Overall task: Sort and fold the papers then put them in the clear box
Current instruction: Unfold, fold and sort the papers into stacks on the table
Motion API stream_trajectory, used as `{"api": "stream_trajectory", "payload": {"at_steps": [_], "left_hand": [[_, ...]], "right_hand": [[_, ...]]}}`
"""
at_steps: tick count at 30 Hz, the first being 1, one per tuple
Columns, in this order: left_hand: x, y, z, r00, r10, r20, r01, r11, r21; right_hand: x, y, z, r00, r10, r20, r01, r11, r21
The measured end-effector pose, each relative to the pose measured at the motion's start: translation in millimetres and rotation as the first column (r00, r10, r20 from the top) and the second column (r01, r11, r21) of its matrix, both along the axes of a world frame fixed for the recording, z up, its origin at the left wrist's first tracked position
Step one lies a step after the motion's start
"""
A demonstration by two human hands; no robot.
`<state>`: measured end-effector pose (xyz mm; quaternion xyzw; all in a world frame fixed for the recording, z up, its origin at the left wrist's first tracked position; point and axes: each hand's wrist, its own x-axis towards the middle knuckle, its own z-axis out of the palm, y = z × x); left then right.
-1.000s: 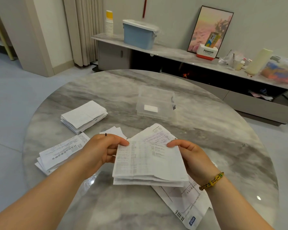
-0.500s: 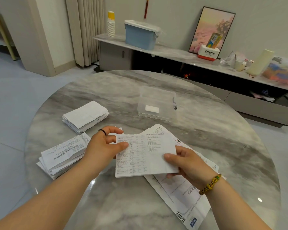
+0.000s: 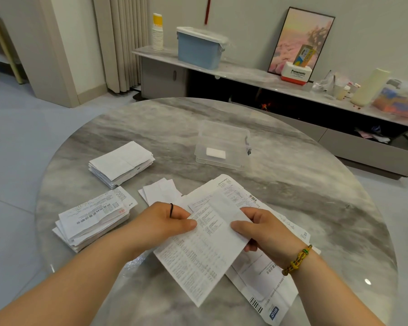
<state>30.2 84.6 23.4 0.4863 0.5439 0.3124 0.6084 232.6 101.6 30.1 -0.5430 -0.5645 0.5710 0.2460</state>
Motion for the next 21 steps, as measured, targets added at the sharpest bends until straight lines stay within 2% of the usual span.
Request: {"api": "stream_trajectory", "payload": {"at_steps": [4, 6, 8, 15, 21], "left_hand": [[3.7, 2.2, -4.3, 0.99, 0.138, 0.038, -0.138, 0.99, 0.003], [3.8, 5.0, -5.2, 0.964, 0.249, 0.09, -0.249, 0.968, -0.008], [4.0, 6.1, -4.9, 0.947, 0.299, 0.115, -0.299, 0.954, -0.015], [3.0, 4.1, -3.3, 0.974, 0.21, 0.087, -0.21, 0.978, -0.002], [-1.1, 3.8, -0.6, 0.976, 0.199, 0.092, -0.199, 0.98, -0.017]], "right_hand": [[-3.4, 1.2, -2.5, 0.983, -0.115, -0.143, 0.113, 0.993, -0.023], [-5.9, -0.1, -3.8, 0.972, -0.107, -0.21, 0.09, 0.992, -0.088], [-9.3, -2.6, -5.3, 0.979, -0.048, -0.197, 0.028, 0.994, -0.104], [-16.3, -4.5, -8.0, 0.986, -0.06, -0.155, 0.049, 0.996, -0.075], [-12.6, -3.2, -9.5, 0.986, -0.043, -0.16, 0.033, 0.998, -0.061]]}}
